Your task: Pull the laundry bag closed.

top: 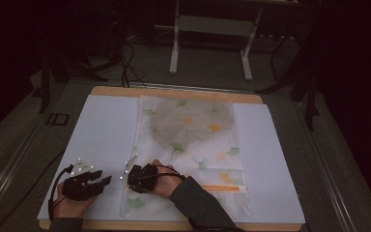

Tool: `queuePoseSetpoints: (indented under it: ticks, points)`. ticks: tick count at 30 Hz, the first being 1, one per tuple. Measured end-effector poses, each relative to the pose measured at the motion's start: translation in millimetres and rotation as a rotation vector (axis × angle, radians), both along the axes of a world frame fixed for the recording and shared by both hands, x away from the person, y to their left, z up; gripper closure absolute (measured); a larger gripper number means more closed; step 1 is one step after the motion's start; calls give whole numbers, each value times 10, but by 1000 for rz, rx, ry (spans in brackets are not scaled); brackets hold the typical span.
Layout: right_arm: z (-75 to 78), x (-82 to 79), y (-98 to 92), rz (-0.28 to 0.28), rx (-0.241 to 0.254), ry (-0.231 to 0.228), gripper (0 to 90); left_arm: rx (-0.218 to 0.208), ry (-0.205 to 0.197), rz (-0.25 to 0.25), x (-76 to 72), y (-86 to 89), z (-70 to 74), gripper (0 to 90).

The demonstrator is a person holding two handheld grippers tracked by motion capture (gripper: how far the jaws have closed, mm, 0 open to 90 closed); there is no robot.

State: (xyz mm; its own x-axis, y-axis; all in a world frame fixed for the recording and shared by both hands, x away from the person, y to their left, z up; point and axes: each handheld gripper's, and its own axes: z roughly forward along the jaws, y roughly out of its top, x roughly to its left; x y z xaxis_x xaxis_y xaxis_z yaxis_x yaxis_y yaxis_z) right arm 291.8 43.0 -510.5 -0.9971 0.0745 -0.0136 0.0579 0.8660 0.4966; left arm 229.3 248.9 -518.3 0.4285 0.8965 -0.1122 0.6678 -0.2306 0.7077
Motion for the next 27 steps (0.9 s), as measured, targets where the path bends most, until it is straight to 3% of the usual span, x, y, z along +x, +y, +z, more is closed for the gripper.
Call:
queuePoseSetpoints:
  ticks: [12,19,27]
  points:
    - [16,-6,16,-2,15,-16,845,-59,29,-52,-77,-69,33,532]
    - [8,-5,10,1,19,-18,845,-33,39,-95,-113,-214,35,511]
    - [22,6,1,-12,39,-15,845,-53,49,-150,-131,-327,28,433]
